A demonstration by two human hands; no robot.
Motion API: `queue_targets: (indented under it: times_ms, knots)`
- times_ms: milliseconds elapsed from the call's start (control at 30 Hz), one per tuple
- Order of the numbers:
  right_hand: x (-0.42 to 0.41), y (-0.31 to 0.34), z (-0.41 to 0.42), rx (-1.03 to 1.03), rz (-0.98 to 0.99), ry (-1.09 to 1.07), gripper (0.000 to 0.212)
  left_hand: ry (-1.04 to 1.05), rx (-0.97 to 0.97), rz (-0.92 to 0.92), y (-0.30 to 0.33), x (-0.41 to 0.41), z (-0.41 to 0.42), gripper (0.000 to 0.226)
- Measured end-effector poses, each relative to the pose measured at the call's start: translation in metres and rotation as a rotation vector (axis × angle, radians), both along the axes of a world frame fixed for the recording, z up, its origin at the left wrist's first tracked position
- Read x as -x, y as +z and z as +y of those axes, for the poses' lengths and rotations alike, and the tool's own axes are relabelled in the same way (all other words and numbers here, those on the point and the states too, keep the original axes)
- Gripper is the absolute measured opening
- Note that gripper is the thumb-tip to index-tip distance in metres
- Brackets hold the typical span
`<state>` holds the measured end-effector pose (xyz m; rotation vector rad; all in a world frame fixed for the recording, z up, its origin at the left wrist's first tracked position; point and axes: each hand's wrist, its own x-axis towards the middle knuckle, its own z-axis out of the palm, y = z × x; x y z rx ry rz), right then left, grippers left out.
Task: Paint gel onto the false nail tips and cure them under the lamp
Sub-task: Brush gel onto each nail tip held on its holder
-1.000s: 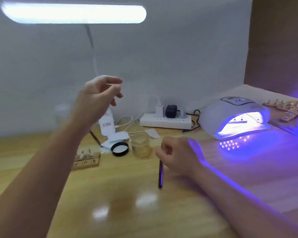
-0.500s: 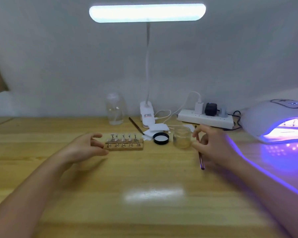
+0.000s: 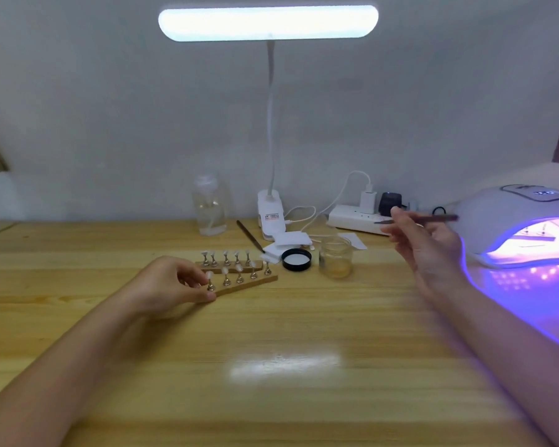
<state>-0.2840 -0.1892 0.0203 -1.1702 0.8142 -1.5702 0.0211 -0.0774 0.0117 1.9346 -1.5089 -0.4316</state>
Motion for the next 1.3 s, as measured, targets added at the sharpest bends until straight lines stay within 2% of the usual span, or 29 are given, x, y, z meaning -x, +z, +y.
queue_targets:
  times_ms: [100, 167, 367, 533, 667, 867, 967, 1200, 1300]
  knots:
    - [0.002, -0.001, -0.004, 0.07, 0.072, -0.145, 0.032, -0.065, -0.026, 0.012, 0.004, 0.007, 0.001, 0.018]
    - [0.002, -0.001, -0.004, 0.104, 0.123, -0.168, 0.043, -0.122, -0.074, 0.048, 0.007, 0.011, 0.003, 0.017]
    - [0.001, 0.003, -0.006, 0.047, 0.168, -0.021, 0.055, -0.224, -0.131, 0.041, 0.013, 0.03, 0.0, 0.016]
    - [-0.001, 0.011, -0.007, 0.036, 0.326, 0.02, 0.031, -0.243, -0.043, 0.037, 0.005, 0.064, -0.016, 0.018]
    - [-0.008, 0.021, -0.017, 0.044, 0.415, 0.041, 0.036, -0.249, 0.01, 0.059, -0.003, 0.08, -0.025, 0.018]
    - [-0.025, 0.028, -0.03, 0.142, 0.8, -0.084, 0.043, -0.262, 0.056, 0.077, -0.008, 0.09, -0.031, 0.019]
    - [-0.035, 0.026, -0.032, 0.195, 0.932, -0.107, 0.045, -0.243, 0.119, 0.097, -0.011, 0.094, -0.034, 0.02]
    - [-0.049, 0.018, -0.033, 0.202, 1.122, -0.066, 0.041, -0.247, 0.156, 0.221, -0.017, 0.093, -0.034, 0.016]
    - [-0.047, 0.02, -0.034, 0.185, 1.09, -0.091, 0.041, -0.268, 0.128, 0.207, -0.017, 0.091, -0.034, 0.018]
